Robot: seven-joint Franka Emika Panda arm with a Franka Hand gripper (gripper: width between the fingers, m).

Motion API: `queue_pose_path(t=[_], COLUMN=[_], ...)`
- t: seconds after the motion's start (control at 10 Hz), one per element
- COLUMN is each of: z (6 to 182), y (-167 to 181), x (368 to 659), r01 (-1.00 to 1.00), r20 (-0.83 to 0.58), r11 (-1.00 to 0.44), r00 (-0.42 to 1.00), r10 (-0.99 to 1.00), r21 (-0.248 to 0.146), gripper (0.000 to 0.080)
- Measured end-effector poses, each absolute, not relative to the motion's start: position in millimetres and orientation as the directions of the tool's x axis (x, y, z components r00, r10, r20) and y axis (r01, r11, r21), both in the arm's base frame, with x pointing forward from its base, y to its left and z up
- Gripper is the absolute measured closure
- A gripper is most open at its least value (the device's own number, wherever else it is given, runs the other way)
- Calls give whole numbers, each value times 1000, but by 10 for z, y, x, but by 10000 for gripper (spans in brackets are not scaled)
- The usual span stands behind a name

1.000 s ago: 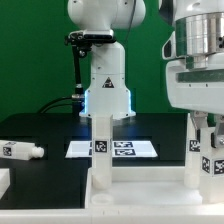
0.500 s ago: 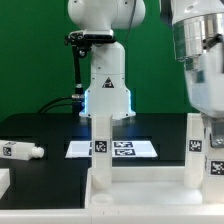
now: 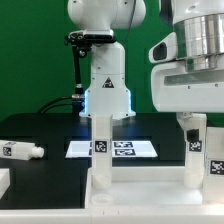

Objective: Assemble desk

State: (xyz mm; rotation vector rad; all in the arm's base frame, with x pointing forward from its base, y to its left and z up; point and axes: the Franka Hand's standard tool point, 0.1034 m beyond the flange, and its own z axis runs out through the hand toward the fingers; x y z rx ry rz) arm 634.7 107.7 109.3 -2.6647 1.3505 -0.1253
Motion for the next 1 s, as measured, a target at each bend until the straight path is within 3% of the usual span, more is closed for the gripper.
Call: queue_pose_path(t=[0.1,0.2,0.3,0.4,0.6,0.7,0.8,1.0], z=[1096,1113,1116,1113,1112,1107,1109,1114], y=[1077,1091,1112,1111,1109,1107,1092,1087], x=[6349,6376,6390,6391,6391,6386,6386,6384], r01=[-729,-503,-376,-444,-448,-534,-588,-820], r20=[30,98,110,102,101,89,79,22], r11=[-665,-858,-922,-890,-888,-838,-800,-562], r00=[670,853,916,886,883,834,798,563], r10=[-741,-513,-385,-453,-457,-544,-598,-826], r21=[-163,-109,-91,-103,-103,-112,-115,-113], gripper=[150,150,150,150,403,403,514,514])
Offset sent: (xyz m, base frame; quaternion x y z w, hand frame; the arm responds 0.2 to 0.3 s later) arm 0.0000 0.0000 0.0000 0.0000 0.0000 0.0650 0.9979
